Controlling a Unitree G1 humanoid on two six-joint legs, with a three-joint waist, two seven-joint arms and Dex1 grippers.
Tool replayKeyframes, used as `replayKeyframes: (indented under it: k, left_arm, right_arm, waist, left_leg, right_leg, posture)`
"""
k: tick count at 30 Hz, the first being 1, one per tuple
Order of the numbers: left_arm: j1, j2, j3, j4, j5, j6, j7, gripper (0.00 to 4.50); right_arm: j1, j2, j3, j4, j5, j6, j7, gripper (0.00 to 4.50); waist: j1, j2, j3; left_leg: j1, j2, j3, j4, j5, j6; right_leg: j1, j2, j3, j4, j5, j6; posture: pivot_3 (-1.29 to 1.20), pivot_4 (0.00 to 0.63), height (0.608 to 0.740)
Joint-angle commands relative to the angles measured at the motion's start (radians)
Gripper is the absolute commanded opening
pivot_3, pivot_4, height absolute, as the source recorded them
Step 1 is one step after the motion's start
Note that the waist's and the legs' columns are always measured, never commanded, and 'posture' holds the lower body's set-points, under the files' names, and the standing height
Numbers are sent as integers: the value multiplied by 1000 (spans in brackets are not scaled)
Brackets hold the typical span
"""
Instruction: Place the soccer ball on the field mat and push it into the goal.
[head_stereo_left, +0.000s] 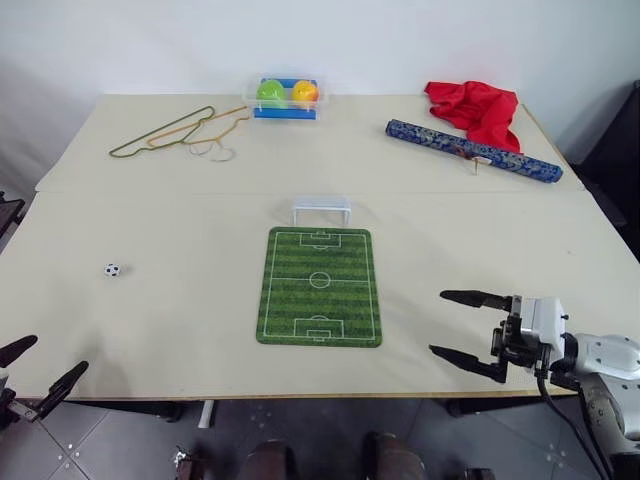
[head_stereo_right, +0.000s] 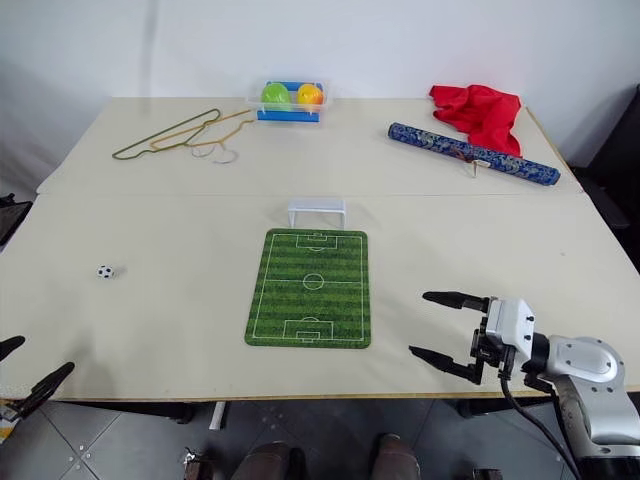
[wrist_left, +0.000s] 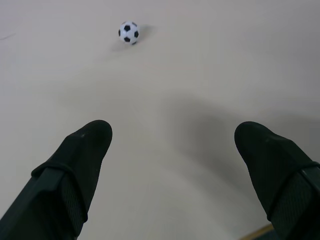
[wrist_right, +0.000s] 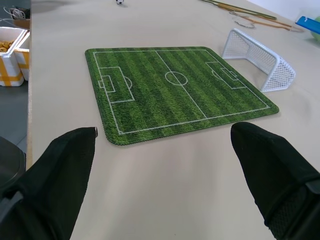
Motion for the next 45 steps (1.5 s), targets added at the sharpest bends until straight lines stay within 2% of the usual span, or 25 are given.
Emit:
replayKeyframes:
  k: [1, 7, 12, 16, 22, 28, 34, 45]
  left_arm:
    - [5, -5, -2, -25, -25, 14, 1, 4487]
    - [-7, -34, 23, -28, -115, 132, 14, 4487]
    - [-43, -96, 49, -24, -176, 168, 68, 4487]
    - [-117, -133, 25, -39, -167, 186, 147, 4487]
    - [-354, -83, -62, -15, -127, 282, 257, 4487]
    - [-605, -19, -194, 194, -16, 327, 313, 4487]
    - [-691, -8, -247, 341, 33, 332, 327, 4487]
    - [-667, -13, -244, 390, 24, 322, 284, 1000]
  right_arm:
    - [-21, 9, 6, -9, 8, -3, 1, 4500]
    - [-114, 84, 52, -108, 133, 153, -64, 4500]
    - [-178, 205, 83, -213, 278, 205, -74, 4500]
    - [-182, 259, 103, -211, 228, 143, -55, 4500]
    - [-139, 256, 98, -170, 189, 97, -19, 4500]
    - [-103, 256, 92, -165, 188, 76, 5, 4500]
    - [-49, 266, 73, -133, 176, 19, 26, 4500]
    - [48, 278, 50, -95, 170, -93, 61, 4500]
  waist:
    - [0, 0, 0]
    - [-5, 0, 0]
    - [0, -1, 0]
    - [8, -3, -2]
    - [23, -6, -4]
    - [19, -6, -4]
    - [-3, -6, -4]
    - [-1, -6, -4]
  left_leg:
    - [0, 0, 0, 0, 0, 0]
    - [1, 1, 2, 0, 0, 0]
    - [1, 1, 2, 1, 0, 0]
    - [1, 1, 2, 1, -1, 0]
    - [0, 1, 2, 7, -2, 0]
    - [0, 2, 4, 10, -4, 0]
    - [1, 3, 5, 10, -4, -1]
    - [2, 4, 7, 12, -5, -1]
  right_leg:
    - [0, 0, 0, 0, 0, 0]
    - [0, 1, 2, 1, 0, 0]
    - [-1, 1, 3, 2, 0, 0]
    - [-1, 1, 3, 2, 0, 0]
    - [-1, 2, 4, 4, 0, 0]
    - [-1, 4, 6, 5, 0, 0]
    - [-2, 6, 7, 5, 0, 0]
    - [-2, 6, 11, 6, 0, 0]
  posture:
    - [0, 150, 740]
    - [0, 150, 740]
    - [0, 150, 740]
    - [0, 150, 740]
    - [0, 150, 740]
    - [0, 150, 740]
    - [0, 150, 740]
    - [0, 150, 740]
